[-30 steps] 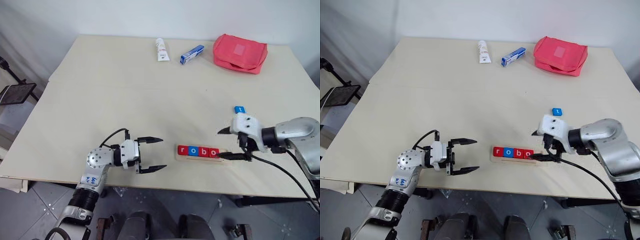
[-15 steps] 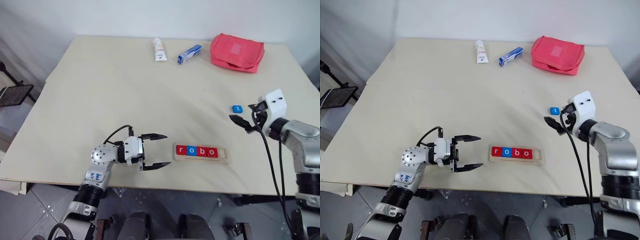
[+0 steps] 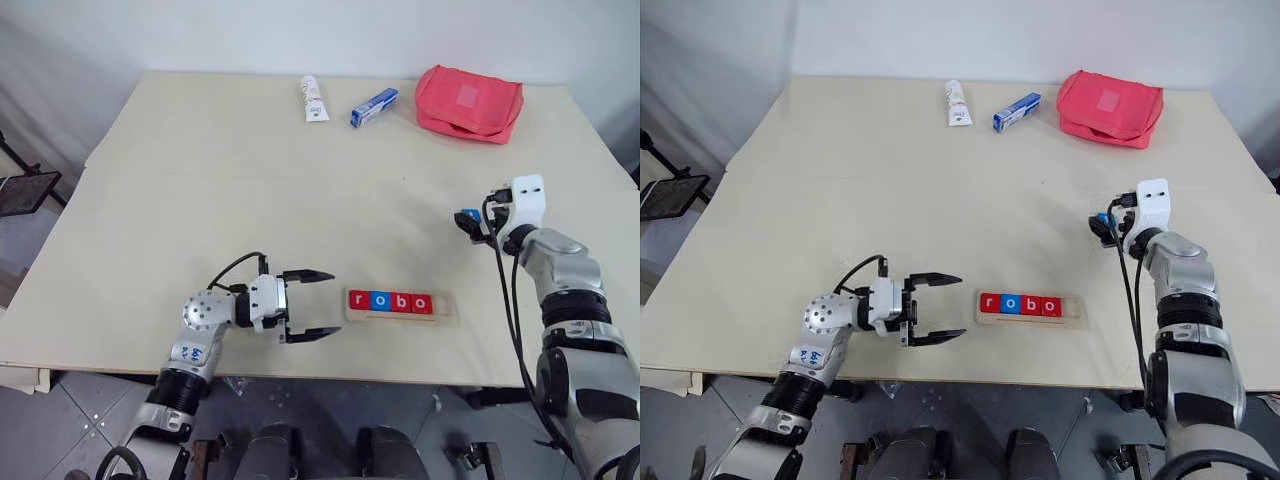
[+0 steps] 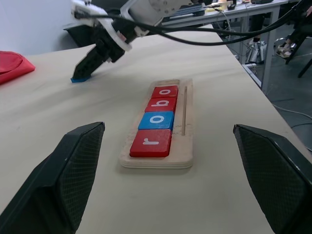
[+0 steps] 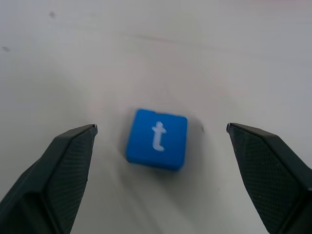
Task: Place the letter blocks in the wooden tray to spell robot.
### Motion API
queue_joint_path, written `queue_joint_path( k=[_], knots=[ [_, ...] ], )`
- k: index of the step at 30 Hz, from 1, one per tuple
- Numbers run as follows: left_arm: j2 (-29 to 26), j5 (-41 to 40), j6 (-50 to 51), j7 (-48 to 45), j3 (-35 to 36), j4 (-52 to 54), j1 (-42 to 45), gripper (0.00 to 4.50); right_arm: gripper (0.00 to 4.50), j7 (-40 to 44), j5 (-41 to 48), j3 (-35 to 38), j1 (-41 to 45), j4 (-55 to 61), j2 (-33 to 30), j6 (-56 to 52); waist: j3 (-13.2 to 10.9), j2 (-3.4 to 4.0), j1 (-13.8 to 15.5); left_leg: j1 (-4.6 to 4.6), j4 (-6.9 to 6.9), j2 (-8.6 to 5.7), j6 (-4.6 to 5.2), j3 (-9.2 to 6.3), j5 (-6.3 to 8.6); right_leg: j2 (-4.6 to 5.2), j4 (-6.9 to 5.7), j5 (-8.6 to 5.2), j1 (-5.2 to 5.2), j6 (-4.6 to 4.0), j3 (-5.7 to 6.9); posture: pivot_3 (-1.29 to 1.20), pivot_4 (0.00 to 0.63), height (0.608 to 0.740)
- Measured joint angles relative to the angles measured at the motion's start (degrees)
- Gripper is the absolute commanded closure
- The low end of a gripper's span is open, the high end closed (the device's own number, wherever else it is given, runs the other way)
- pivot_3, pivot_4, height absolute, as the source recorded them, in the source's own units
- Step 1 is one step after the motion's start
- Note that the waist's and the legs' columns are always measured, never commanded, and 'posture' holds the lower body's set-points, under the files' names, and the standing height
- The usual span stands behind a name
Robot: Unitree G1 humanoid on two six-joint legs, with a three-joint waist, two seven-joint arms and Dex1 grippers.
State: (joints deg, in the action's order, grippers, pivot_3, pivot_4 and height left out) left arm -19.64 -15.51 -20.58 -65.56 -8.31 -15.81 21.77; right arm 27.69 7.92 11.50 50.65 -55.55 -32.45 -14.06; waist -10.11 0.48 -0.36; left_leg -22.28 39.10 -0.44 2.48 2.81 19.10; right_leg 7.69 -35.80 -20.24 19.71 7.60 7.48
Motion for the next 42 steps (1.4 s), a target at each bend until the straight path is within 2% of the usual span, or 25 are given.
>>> queue_joint_path(
  k=[2, 5, 12, 13, 18, 23, 27, 32, 37, 42],
  knots=[
    [-0.71, 0.00, 0.30, 0.43, 0.13, 0.93, -0.56, 0.00, 0.04, 0.00, -0.12, -0.04, 0.51, -1.76, 0.41, 1.50, 0.01, 0.01, -0.12, 0.01, 0.00, 0.01, 0.00, 0.02, 0.00, 0.00, 0.00, 0.00, 0.00, 0.00, -0.02, 0.00, 0.150, 0.740],
    [-1.04, 0.00, 0.67, 1.07, 0.45, 2.06, -1.19, 0.00, 0.64, -0.03, -0.13, -0.02, 1.31, -3.82, 0.63, 2.89, 0.01, 0.01, -0.16, 0.03, 0.01, 0.01, 0.00, 0.00, 0.00, 0.00, 0.00, 0.00, -0.03, 0.00, -0.03, 0.00, 0.150, 0.740],
    [-1.32, 0.00, 1.22, 1.83, 0.46, 3.71, -2.19, 0.00, 2.96, -1.15, -0.09, 0.03, 2.16, -5.66, 1.54, 4.97, 0.01, 0.02, 0.14, 0.04, 0.03, 0.00, 0.00, -0.02, 0.00, 0.01, -0.02, 0.00, -0.05, 0.00, -0.07, 0.00, 0.150, 0.740],
    [-1.33, 0.00, 1.22, 1.91, 0.45, 3.73, -2.20, 0.00, 3.03, -1.30, -0.08, 0.05, 2.15, -5.58, 1.54, 5.04, 0.01, 0.02, 0.16, 0.03, 0.03, 0.00, 0.00, -0.02, 0.00, 0.01, -0.02, 0.00, -0.05, 0.00, -0.06, 0.00, 0.150, 0.740],
    [-1.40, -0.02, 1.26, 2.04, 0.41, 3.89, -2.40, 0.00, 3.03, -1.85, 0.34, 0.16, -1.78, 1.44, 1.50, 2.84, 0.01, 0.02, 0.16, 0.00, 0.01, 0.00, 0.00, -0.05, 0.00, 0.01, -0.03, 0.00, -0.01, 0.00, -0.05, 0.00, 0.150, 0.740],
    [-2.33, -0.47, 1.31, 0.57, 0.56, 3.67, -2.31, 0.00, 3.03, -3.58, 3.39, 1.37, -15.48, 30.08, 1.36, -9.51, 0.00, 0.09, 0.30, -0.11, 0.00, 0.00, 0.00, -0.17, 0.00, 0.01, -0.06, 0.00, 0.07, 0.00, -0.07, 0.00, 0.150, 0.740],
    [-3.06, -0.90, 1.44, -0.18, 0.90, 3.46, -2.04, 0.00, 3.03, -7.51, 7.47, 5.58, -26.49, 54.93, 1.73, -21.47, 0.00, 0.12, 0.57, -0.09, -0.01, -0.01, -0.01, -0.21, 0.00, 0.01, -0.06, 0.00, 0.05, 0.00, -0.11, 0.00, 0.150, 0.740],
    [-3.86, -1.13, 2.19, 0.30, 2.07, 3.53, -2.47, 0.00, 3.03, -13.97, 13.63, 11.25, -45.03, 82.85, 9.34, -35.76, 0.01, 0.13, 1.42, -0.07, -0.03, -0.04, -0.03, -0.32, 0.02, -0.03, -0.03, 0.00, -0.01, 0.00, -0.47, 0.00, 0.150, 0.740],
    [-3.91, -1.14, 2.64, 1.14, 2.77, 3.79, -2.52, 0.00, 3.03, -17.88, 15.49, 12.88, -51.60, 93.02, 13.27, -40.41, 0.01, 0.14, 1.50, 0.07, -0.02, -0.08, -0.04, -0.06, 0.00, -0.07, 0.06, 0.00, -0.04, 0.00, -0.73, 0.00, 0.150, 0.740],
    [-4.07, -1.14, 3.58, 1.61, 2.93, 4.01, -2.54, 0.00, 3.03, -19.56, 15.61, 13.56, -54.04, 94.28, 14.29, -41.09, 0.01, 0.14, 1.48, 0.08, -0.02, -0.08, -0.03, 0.02, 0.00, -0.11, 0.04, 0.00, 0.01, 0.00, -0.83, 0.00, 0.150, 0.740]
  ],
)
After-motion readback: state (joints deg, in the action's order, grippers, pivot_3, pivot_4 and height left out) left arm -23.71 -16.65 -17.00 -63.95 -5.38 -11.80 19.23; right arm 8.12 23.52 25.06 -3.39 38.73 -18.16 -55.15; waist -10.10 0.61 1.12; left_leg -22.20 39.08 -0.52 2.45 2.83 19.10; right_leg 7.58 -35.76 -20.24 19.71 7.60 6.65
